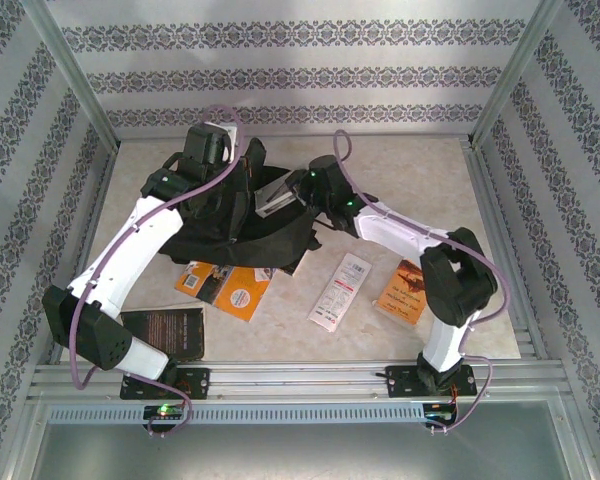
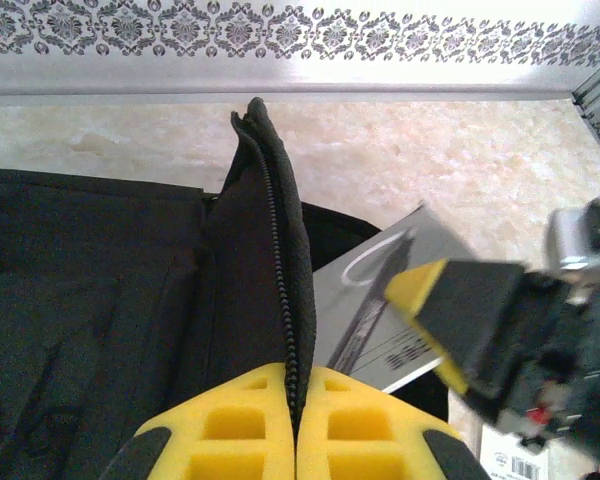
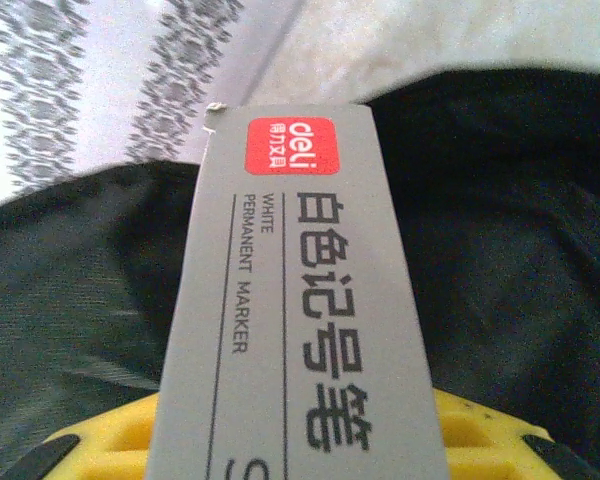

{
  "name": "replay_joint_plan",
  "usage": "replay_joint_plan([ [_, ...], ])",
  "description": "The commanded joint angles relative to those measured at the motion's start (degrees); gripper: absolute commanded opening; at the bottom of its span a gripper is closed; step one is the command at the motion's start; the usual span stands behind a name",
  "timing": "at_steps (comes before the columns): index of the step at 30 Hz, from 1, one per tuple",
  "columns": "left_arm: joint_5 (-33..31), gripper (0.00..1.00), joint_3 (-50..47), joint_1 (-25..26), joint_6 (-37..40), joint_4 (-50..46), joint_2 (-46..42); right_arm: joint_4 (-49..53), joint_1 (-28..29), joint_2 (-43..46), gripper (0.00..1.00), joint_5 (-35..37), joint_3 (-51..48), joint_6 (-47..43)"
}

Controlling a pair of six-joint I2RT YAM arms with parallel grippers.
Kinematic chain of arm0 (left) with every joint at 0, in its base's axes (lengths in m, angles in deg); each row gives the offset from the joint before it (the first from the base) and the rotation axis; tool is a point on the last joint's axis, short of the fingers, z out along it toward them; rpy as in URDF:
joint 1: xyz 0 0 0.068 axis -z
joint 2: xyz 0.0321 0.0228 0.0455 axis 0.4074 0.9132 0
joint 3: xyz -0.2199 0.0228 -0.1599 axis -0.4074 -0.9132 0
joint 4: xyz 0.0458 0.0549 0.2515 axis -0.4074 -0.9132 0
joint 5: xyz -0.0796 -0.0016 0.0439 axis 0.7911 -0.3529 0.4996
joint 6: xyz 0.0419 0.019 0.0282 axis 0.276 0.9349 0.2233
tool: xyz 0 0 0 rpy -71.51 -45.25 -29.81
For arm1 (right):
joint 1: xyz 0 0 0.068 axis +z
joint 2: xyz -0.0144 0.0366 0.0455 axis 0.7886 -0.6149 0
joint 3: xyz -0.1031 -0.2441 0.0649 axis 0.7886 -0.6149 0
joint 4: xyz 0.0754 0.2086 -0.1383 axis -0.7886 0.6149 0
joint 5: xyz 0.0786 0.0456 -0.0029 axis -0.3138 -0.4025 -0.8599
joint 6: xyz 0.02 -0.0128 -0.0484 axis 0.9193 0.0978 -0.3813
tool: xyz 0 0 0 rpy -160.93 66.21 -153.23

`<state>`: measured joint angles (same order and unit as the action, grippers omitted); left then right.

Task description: Pack the student bag

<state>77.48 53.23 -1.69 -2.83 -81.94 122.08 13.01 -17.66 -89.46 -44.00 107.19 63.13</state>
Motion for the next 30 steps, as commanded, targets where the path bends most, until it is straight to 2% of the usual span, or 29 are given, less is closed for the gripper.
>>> replay_joint_plan([
  [1, 0.3, 0.00, 4.2, -1.2, -2.6, 5.8, 0.0, -2.3, 2.1, -0.9, 0.26, 1.7, 1.3, 2.5],
  [6, 1.0, 0.00, 5.9, -1.7, -3.4, 6.7, 0.2, -3.1, 3.5, -2.9, 0.27, 1.3, 2.5, 3.7],
  [12, 3.5, 0.00, 7.3, -1.6, -5.7, 8.4, 1.6, -10.2, 5.1, -7.6, 0.28, -1.3, 5.8, 7.0],
  [18, 2.2, 0.00, 10.3, -1.7, -6.7, 9.8, 2.8, -12.6, 7.2, -12.7, 0.28, -1.8, 11.4, 11.6],
  [21, 1.5, 0.00, 12.0, -1.7, -7.4, 10.3, 3.3, -13.9, 7.6, -15.7, 0.32, -3.3, 13.9, 15.3],
  [22, 1.6, 0.00, 12.3, -1.6, -7.6, 10.5, 3.5, -14.3, 7.8, -16.7, 0.36, -3.8, 15.0, 15.9],
  [25, 1.8, 0.00, 12.5, -1.7, -7.8, 10.8, 3.6, -13.5, 8.1, -20.1, 0.64, -6.8, 20.4, 14.4],
  [26, 1.5, 0.00, 12.3, -1.7, -7.6, 10.6, 3.6, -13.6, 8.0, -21.6, 0.69, -9.5, 22.9, 13.0],
  [30, 1.0, 0.00, 10.5, -2.2, -7.0, 10.7, 2.6, -16.7, 7.8, -22.5, 0.76, -12.9, 23.3, 10.9],
])
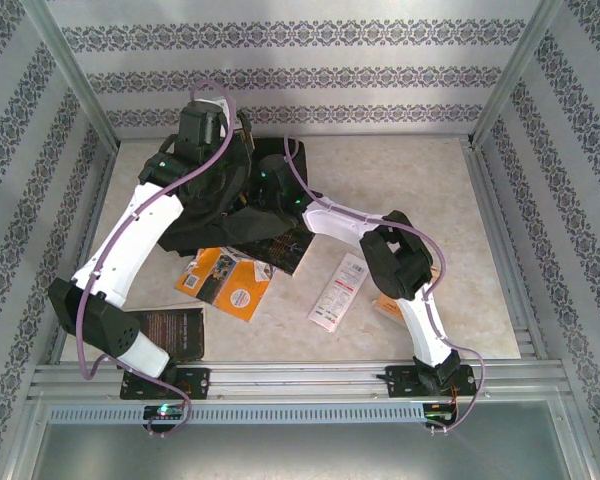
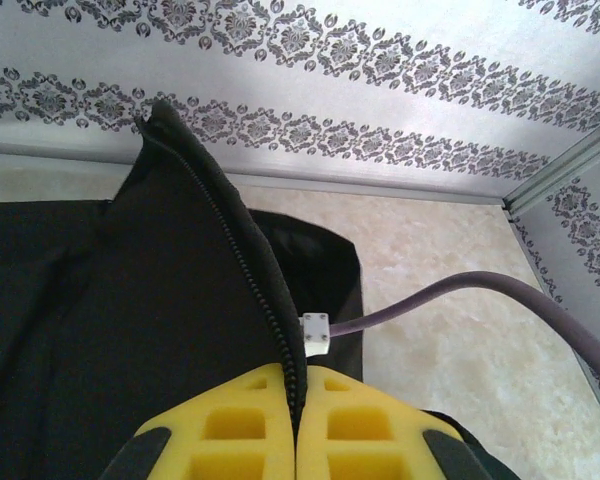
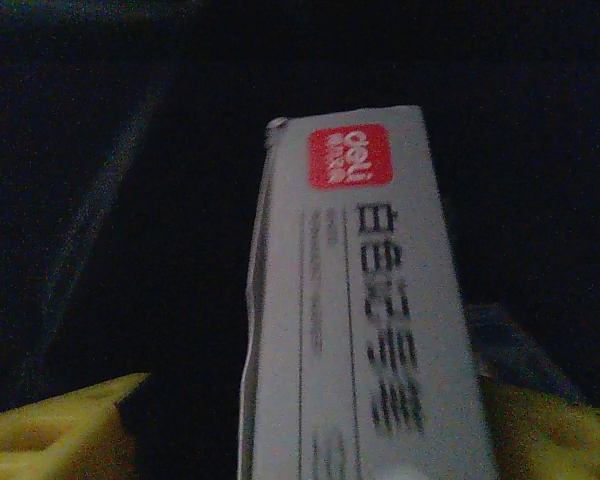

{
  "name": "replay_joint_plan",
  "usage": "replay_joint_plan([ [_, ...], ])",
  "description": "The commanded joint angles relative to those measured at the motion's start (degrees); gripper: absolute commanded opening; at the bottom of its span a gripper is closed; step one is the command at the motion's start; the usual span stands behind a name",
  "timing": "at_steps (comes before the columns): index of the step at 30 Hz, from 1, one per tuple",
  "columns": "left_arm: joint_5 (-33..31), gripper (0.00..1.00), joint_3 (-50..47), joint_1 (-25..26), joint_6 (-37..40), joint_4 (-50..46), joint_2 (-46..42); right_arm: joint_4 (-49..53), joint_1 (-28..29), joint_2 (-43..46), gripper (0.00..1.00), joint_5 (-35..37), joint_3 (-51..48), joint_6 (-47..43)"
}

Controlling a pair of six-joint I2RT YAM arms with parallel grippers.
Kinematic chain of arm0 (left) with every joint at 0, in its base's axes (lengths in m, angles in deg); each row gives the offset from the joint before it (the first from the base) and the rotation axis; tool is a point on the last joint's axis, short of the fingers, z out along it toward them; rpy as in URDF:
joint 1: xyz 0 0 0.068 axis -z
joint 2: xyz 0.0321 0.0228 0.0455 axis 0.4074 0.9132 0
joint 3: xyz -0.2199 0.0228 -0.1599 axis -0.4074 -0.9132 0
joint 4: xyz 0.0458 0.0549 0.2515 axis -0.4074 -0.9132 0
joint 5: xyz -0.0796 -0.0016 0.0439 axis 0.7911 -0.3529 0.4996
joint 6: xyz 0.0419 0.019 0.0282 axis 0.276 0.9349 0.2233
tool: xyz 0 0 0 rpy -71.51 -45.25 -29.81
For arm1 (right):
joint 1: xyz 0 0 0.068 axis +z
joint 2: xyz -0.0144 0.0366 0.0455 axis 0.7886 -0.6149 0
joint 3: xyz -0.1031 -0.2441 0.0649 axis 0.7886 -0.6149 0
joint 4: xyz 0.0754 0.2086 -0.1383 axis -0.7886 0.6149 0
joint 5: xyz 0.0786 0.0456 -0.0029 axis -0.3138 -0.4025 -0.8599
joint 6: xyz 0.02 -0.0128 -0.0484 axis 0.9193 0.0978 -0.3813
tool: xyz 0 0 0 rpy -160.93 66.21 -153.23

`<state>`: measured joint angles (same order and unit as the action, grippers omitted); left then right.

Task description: Pack the student bag

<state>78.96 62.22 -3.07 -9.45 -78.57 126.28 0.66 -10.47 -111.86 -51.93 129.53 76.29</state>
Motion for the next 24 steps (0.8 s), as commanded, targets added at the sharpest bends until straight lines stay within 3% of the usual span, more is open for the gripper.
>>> replay_joint_plan([
  [1, -0.4, 0.00, 0.8, -1.3, -0.3, 7.3, -1.9, -4.7, 0.5, 0.6, 0.78, -5.0, -0.1, -3.3],
  [4, 0.2, 0.00, -1.0, -2.4, -0.5, 7.5, -2.6, -4.0, -0.3, 3.3, 0.79, -6.2, -2.4, -7.8],
  [8, 1.1, 0.00, -4.5, -3.6, 0.2, 7.7, -3.6, 7.2, -1.1, 6.9, 0.81, -9.5, -1.5, -19.1],
  [12, 2.7, 0.00, -9.6, -4.7, -0.7, 10.0, -5.2, 9.9, -1.3, 13.7, 0.80, -5.4, -9.4, -28.1],
  [19, 8.5, 0.00, -16.5, -4.6, -2.6, 12.7, -5.8, 14.0, -3.9, 24.5, 0.69, -4.5, -18.9, -38.9],
  [24, 11.8, 0.00, -20.3, -3.6, -2.7, 13.1, -4.6, 18.9, -6.2, 33.7, 0.68, -3.4, -24.0, -48.2],
])
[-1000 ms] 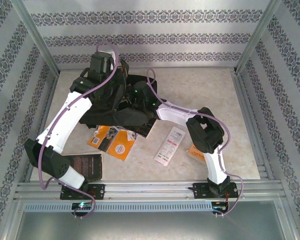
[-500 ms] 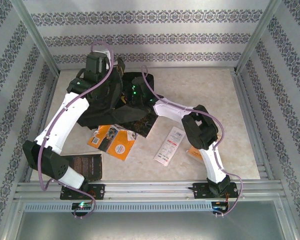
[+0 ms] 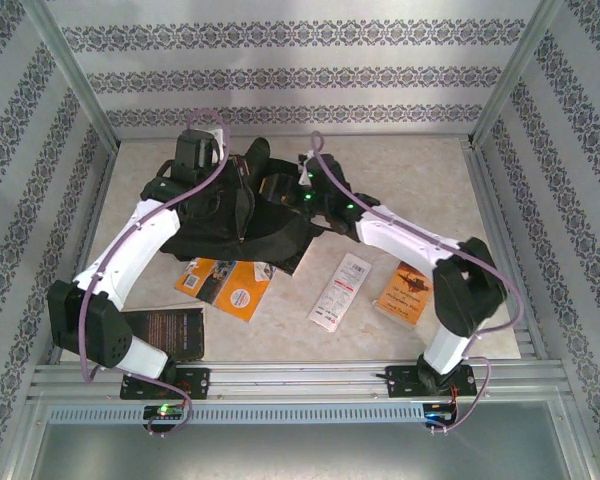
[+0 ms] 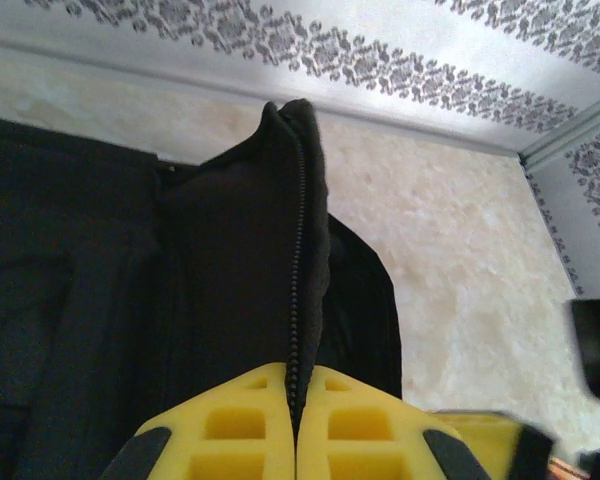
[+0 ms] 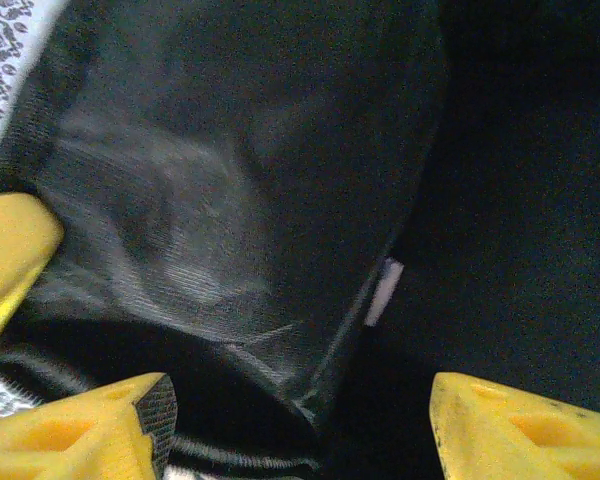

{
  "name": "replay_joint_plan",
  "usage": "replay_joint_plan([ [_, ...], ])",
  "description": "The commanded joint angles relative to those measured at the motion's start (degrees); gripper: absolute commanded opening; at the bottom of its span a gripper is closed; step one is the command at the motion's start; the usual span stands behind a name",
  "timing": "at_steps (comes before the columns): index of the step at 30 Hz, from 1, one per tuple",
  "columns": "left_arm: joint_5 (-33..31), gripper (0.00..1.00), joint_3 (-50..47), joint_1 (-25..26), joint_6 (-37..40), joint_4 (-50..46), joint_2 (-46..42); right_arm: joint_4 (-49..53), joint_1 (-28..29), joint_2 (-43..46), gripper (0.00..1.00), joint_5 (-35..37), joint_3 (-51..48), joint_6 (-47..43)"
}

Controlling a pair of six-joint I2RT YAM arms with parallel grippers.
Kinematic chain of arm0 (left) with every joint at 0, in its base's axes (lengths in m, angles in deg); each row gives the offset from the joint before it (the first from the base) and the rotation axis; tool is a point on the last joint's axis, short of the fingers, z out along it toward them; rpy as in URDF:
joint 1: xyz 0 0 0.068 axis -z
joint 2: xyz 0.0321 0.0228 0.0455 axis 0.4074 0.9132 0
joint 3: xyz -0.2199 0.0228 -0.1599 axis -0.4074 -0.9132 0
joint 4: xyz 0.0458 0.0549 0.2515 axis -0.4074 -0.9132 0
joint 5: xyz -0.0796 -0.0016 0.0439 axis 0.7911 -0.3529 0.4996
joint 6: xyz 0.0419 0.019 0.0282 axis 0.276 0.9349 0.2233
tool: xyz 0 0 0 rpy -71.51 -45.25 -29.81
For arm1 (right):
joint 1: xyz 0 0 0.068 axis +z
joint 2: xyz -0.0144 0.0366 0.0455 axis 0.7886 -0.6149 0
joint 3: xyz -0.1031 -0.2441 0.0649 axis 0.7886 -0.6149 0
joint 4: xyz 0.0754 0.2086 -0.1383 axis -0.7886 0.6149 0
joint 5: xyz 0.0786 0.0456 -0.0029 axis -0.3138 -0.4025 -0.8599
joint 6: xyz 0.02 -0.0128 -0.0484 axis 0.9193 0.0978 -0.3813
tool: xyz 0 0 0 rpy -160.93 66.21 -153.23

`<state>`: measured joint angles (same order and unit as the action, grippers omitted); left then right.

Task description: Pack the student bag

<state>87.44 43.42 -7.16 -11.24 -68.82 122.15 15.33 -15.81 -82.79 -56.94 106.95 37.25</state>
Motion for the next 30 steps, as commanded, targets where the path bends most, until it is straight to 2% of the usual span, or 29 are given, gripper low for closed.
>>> replay_joint_plan([
  [1, 3.9, 0.00, -2.2, 1.0, -1.1, 3.7, -0.3, 6.3, -0.8, 6.7, 0.68, 3.5, -2.2, -12.2],
  [5, 2.7, 0.00, -2.9, 5.7, 1.1, 2.7, 2.5, 14.1, -1.8, 14.8, 0.59, 10.7, -6.8, -16.6],
  [8, 1.6, 0.00, -3.0, 9.6, 1.8, 2.8, 5.3, 19.8, -4.5, 18.8, 0.58, 10.9, -10.7, -14.9],
  [11, 1.6, 0.05, -3.8, 12.2, 1.6, 3.2, 7.9, 22.3, -6.7, 22.5, 0.58, 11.0, -16.9, -13.7],
  [15, 1.0, 0.24, -4.3, 14.6, 2.3, 2.6, 9.0, 27.6, -7.2, 23.7, 0.61, 10.2, -21.4, -14.0],
  [17, 0.4, 0.40, -2.9, 16.3, 3.7, 0.2, 8.9, 29.5, -7.5, 23.9, 0.62, 9.3, -23.6, -12.4],
  [20, -1.0, 0.57, 0.4, 19.2, 6.4, -4.5, 8.7, 30.0, -8.8, 24.8, 0.62, 8.0, -27.3, -8.5],
  [26, -0.4, 0.67, 0.4, 25.6, 4.8, -5.6, 8.4, 29.6, -13.3, 23.6, 0.62, 2.8, -30.5, -6.7],
  [30, -0.8, 0.66, -0.8, 29.8, 3.2, -5.5, 11.1, 29.8, -13.7, 20.8, 0.64, 1.4, -30.8, -4.9],
])
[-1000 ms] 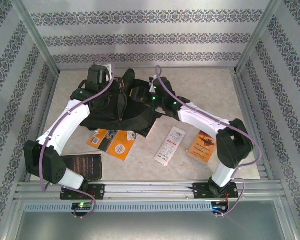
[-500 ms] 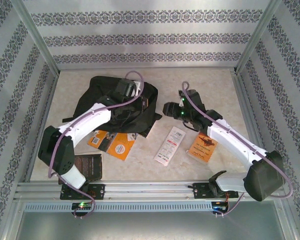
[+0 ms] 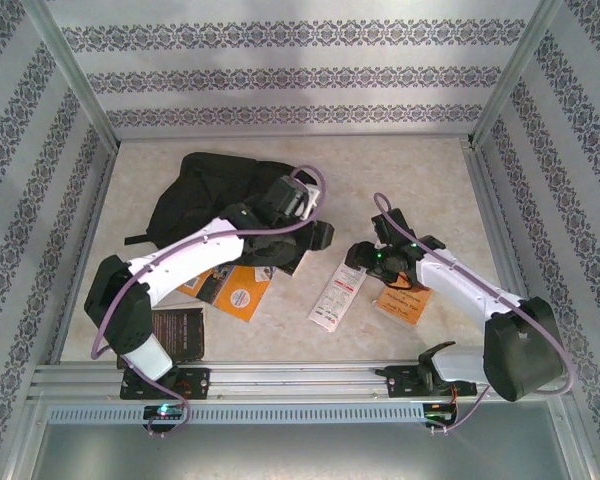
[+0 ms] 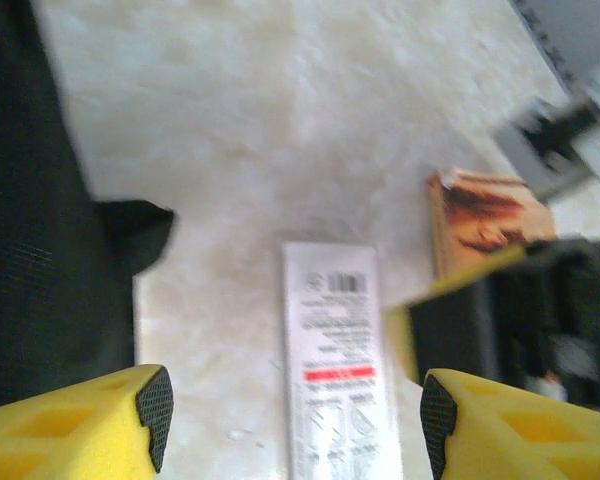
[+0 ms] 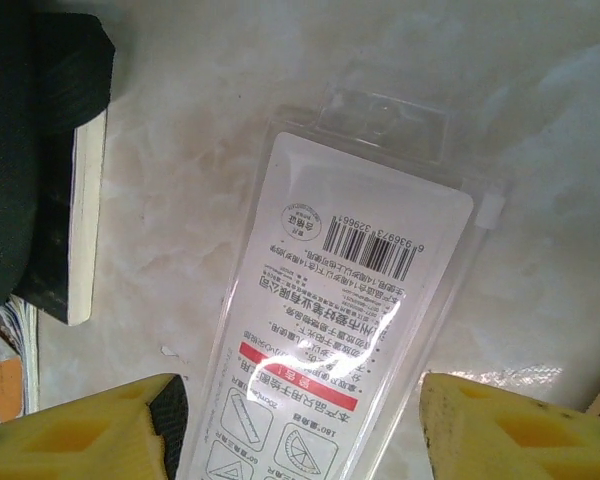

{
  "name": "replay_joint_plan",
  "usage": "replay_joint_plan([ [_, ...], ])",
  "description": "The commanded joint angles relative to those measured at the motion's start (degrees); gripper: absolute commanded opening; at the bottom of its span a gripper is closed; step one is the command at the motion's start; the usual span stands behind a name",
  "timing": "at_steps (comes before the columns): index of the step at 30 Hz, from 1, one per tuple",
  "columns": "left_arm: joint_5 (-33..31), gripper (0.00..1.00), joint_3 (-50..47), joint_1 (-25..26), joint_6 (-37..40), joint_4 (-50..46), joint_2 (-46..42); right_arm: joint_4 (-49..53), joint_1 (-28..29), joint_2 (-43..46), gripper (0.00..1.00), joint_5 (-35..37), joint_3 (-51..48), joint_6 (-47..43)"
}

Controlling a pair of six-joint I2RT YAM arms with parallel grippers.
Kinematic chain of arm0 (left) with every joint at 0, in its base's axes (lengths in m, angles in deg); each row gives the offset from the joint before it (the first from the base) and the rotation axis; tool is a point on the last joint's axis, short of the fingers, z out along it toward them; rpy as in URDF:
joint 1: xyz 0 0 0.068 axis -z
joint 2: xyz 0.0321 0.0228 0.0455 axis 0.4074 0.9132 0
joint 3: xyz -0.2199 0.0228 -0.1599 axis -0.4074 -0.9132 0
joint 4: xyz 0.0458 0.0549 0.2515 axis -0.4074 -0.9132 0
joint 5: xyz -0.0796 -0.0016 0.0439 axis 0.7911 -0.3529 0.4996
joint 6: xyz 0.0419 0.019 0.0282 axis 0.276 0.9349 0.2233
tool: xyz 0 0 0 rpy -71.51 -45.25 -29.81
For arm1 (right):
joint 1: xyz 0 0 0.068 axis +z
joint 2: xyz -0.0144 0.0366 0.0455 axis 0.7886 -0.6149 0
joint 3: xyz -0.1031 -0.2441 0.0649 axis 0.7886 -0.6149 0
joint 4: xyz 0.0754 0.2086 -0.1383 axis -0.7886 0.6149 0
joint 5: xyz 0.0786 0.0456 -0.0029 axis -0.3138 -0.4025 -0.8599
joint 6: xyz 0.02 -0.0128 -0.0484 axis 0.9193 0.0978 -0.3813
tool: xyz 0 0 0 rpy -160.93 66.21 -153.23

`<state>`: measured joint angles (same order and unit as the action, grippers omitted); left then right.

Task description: Pack the student bag

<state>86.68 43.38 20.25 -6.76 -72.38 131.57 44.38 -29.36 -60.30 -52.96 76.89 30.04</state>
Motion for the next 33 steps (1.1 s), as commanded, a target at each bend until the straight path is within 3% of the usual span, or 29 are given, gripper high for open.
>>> replay_joint_plan([
  [1, 0.4, 0.65, -1.0, 2.7, -2.1, -1.6, 2.8, 0.6, -0.3, -2.2, 0.64, -2.7, -1.0, 2.9],
  [10, 7.9, 0.63, -3.3, 2.7, -6.9, 5.0, 12.6, -4.5, -3.0, -7.6, 0.64, -6.5, -3.9, 5.7],
  [19, 12.3, 0.44, -6.1, 1.7, -9.5, 11.0, 18.8, -5.4, -3.0, -11.5, 0.64, -5.5, -3.3, 5.6],
  [33, 15.9, 0.25, -8.3, 0.1, -9.9, 15.0, 23.2, -18.7, -2.9, -10.1, 0.59, -15.8, -5.8, 5.1],
])
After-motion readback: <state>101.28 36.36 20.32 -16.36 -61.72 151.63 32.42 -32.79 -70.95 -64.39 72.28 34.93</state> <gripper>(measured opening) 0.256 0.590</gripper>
